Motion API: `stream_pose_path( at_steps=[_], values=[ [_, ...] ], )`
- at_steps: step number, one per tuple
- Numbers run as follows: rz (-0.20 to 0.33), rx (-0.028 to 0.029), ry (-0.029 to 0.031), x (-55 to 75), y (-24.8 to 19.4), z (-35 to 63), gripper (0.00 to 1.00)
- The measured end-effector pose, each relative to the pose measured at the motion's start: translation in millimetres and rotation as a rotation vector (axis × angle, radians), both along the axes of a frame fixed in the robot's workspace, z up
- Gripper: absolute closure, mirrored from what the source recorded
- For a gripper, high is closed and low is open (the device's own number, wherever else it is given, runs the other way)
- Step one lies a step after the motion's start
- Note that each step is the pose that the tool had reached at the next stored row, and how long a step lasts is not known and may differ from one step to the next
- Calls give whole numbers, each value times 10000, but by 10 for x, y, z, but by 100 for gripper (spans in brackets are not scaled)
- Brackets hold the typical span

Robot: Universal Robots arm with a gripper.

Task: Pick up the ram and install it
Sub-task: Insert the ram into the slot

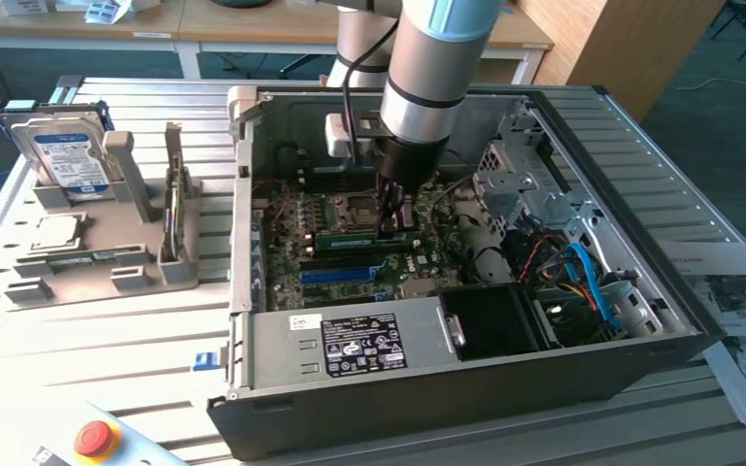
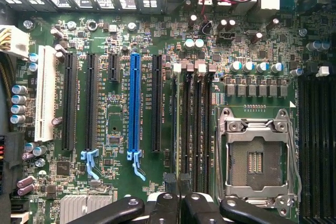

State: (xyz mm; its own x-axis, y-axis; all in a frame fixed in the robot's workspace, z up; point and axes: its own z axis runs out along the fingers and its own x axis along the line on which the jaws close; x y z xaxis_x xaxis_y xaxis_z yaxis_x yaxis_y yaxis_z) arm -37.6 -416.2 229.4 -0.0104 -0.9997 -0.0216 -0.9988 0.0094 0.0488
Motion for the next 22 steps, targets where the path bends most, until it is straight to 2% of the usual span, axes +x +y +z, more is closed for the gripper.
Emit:
stream_pose_path(
  at_steps=[22],
  values=[
    [0,0,-12,-5,0,-67,88]
  ],
)
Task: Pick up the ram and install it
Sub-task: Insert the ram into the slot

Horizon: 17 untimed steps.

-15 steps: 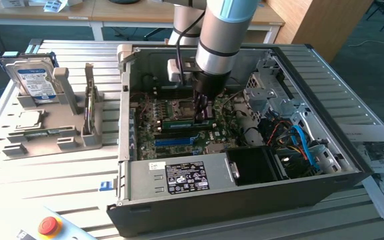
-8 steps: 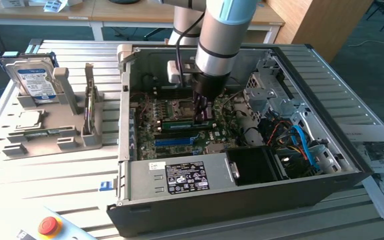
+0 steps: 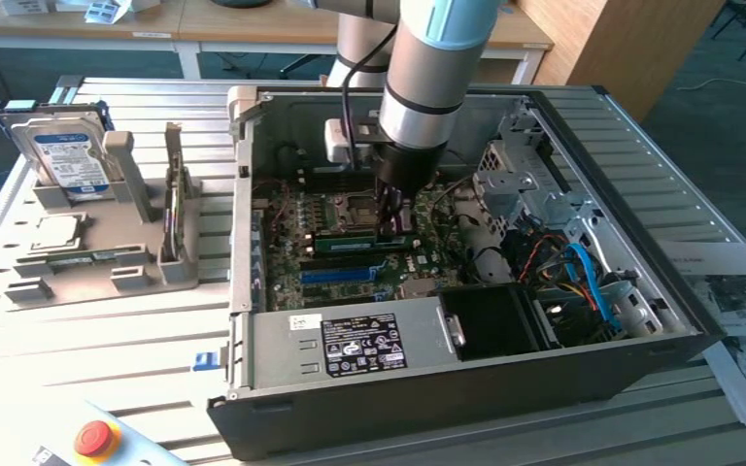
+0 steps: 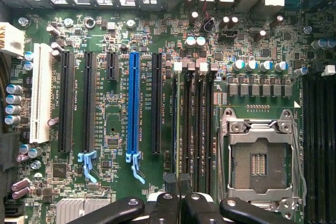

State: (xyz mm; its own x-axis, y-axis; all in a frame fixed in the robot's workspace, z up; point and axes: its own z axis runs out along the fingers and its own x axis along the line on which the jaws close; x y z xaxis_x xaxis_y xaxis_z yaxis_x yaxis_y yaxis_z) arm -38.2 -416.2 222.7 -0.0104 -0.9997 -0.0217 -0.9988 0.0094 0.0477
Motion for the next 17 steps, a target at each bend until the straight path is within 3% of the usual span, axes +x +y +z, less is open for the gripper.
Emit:
stream_pose_path(
  at_steps=[8,12,17],
  values=[
    [0,2,-1,0,0,-1,87],
    [0,2,0,0,0,-1,69],
    [0,1,0,0,0,0,69]
  ],
)
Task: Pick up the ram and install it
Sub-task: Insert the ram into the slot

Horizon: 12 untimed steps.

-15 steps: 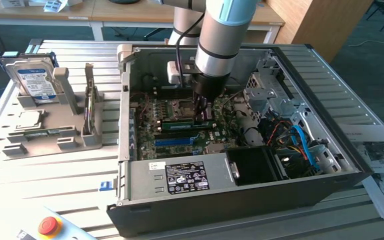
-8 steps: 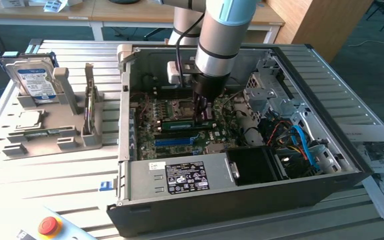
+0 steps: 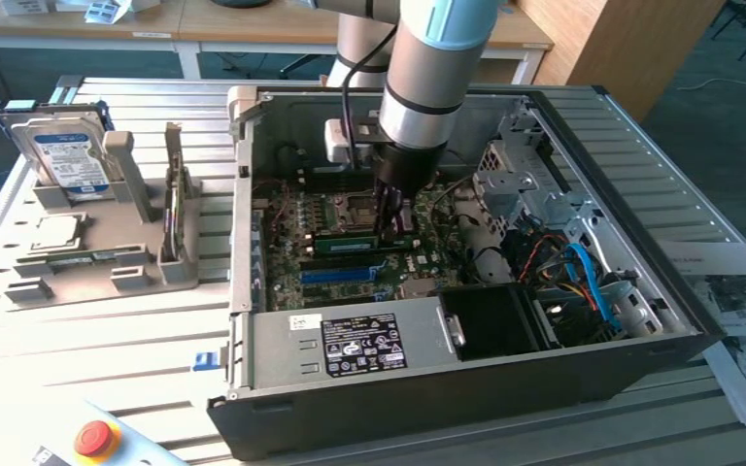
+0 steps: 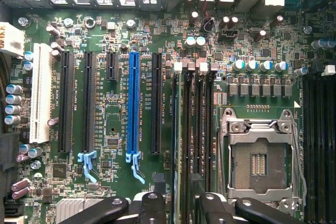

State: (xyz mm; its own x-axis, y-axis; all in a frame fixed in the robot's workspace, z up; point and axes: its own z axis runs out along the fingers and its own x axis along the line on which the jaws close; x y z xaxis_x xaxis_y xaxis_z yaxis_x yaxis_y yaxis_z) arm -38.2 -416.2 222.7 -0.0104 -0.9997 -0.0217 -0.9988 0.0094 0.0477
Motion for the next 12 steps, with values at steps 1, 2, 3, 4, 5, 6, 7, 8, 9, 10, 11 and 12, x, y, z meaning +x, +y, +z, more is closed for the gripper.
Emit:
stream_pose_path(
  at_steps=[1,2,3,4,5,6,7,8,9,10,11,12],
  values=[
    [0,1,0,0,0,0,69],
    [0,0,0,0,0,2,69],
    [0,0,0,0,0,5,69],
    [0,-1,1,0,0,13,69],
    [0,0,0,0,0,26,69],
    [0,1,0,0,0,41,69],
    [-1,1,0,0,0,57,69],
    [0,1,-1,0,0,74,69],
    [0,1,0,0,0,95,69],
    [0,0,0,0,0,116,69],
    [-1,1,0,0,0,141,69],
    [-1,2,0,0,0,164,69]
  ],
)
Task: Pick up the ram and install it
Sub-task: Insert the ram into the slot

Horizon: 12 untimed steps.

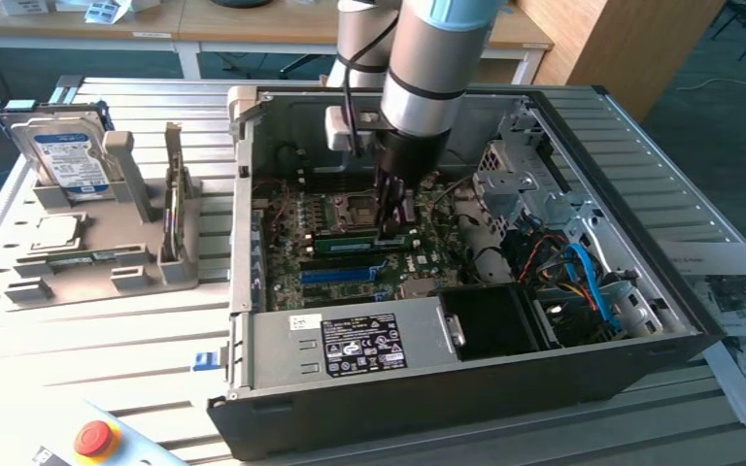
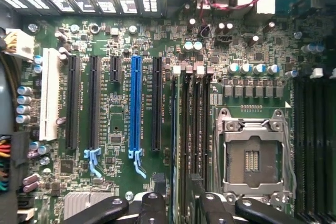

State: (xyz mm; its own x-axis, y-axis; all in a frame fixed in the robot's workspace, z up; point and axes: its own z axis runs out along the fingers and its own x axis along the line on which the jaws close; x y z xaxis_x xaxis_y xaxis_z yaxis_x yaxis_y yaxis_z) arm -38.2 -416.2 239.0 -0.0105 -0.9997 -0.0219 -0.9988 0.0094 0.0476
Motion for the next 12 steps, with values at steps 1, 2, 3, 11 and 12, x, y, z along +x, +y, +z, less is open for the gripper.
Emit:
stream_pose_path(
  at_steps=[1,2,3,11,12],
  values=[
    [0,-2,1,0,0,24,69],
    [0,-2,1,0,0,47,69],
    [0,-1,0,0,0,72,69],
    [0,-2,1,0,0,282,69],
    [0,-2,1,0,0,306,69]
  ],
)
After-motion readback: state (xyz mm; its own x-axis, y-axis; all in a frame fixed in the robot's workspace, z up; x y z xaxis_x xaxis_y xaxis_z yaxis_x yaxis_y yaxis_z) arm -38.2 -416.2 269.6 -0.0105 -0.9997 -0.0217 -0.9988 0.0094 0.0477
